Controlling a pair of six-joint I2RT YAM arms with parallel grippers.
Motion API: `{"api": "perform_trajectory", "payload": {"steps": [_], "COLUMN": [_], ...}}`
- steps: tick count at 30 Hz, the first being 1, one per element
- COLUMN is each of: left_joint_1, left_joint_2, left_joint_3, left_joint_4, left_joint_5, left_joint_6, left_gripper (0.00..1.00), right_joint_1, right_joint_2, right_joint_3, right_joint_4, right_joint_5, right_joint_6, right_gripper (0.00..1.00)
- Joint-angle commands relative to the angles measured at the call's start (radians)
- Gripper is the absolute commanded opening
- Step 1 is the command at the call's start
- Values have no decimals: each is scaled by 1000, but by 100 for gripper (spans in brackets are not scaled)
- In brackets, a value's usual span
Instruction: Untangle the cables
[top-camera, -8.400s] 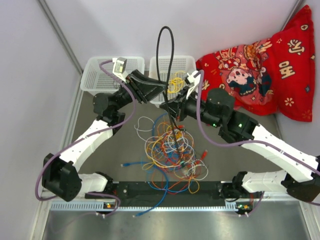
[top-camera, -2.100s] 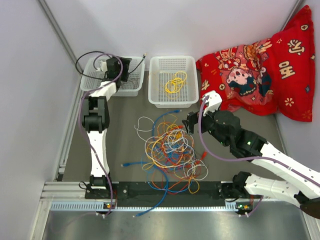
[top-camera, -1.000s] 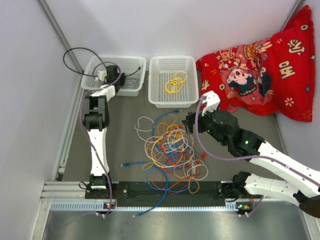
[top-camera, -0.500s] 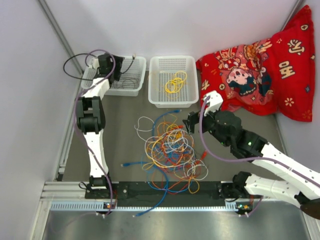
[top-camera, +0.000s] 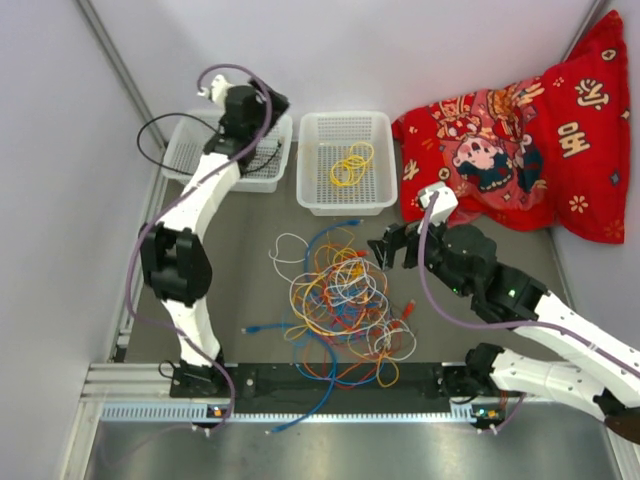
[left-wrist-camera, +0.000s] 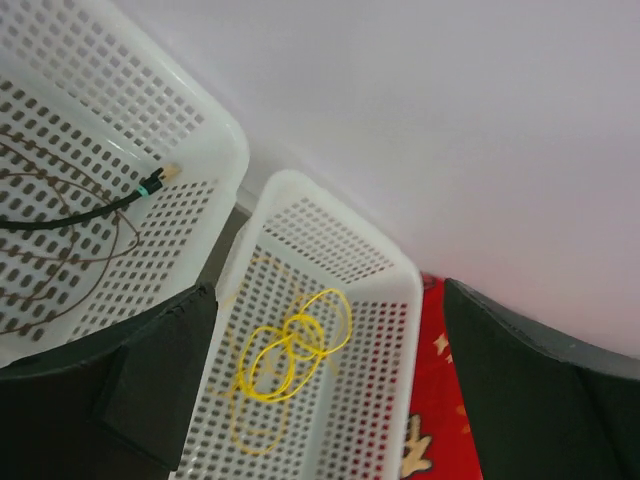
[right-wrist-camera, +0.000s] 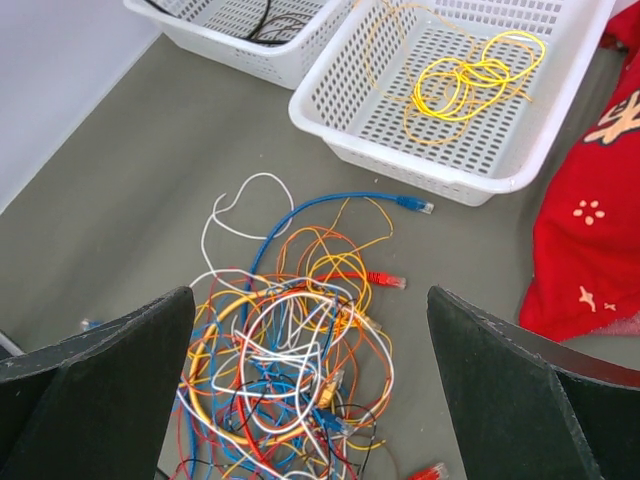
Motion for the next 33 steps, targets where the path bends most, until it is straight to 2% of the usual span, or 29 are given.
{"api": "perform_trajectory", "payload": {"steps": [1, 2, 4, 7, 8, 10, 12, 14, 19, 21, 27, 31, 33], "left_joint_1": [-200, -237, -335, -438, -458, -501, -548, -588, -716, -758, -769, -771, -771], "left_joint_2": [-158, -210, -267, -414, -501, -629, -695, -752, -812, -830, -926, -999, -1019], "left_joint_3": [-104, -173, -253, -443, -552, -656, -779, -848, -945, -991, -1079, -1111, -1114], "left_joint_4": [-91, -91, -89, -69, -28, 10, 33, 3, -66, -66, -60, -62, -77], "left_joint_5": [-295, -389, -473, -538, -529, -405, -305, -286, -194, -208, -194, -191, -199], "left_joint_6": [305, 334, 377, 382, 385, 400, 396, 368, 264, 235, 184, 181, 181], "left_gripper": [99, 99, 99, 99, 99, 99, 99, 99, 94, 93, 92, 92, 92], "right_joint_1": [-5, -5, -5, -5, -5, -5, -5, -5, -5, -5, -5, -5, -5], "right_joint_2": [-28, -27, -30, -42, -48, -68, -74, -66, -48, -39, 62, 153, 206], "right_joint_3": [39, 41, 48, 39, 33, 9, -13, -30, -79, -108, -249, -269, -258], "right_joint_4": [-33, -42, -88, -123, -128, -128, -128, -159, -173, -147, -38, 63, 82], "right_joint_5": [-17, -8, 36, 85, 95, 99, 86, 56, -42, -94, -221, -273, -302], "right_joint_6": [35, 40, 52, 66, 69, 81, 113, 162, 215, 218, 275, 281, 275], "right_gripper": [99, 99, 98, 98, 98, 99, 99, 98, 96, 95, 92, 92, 88]}}
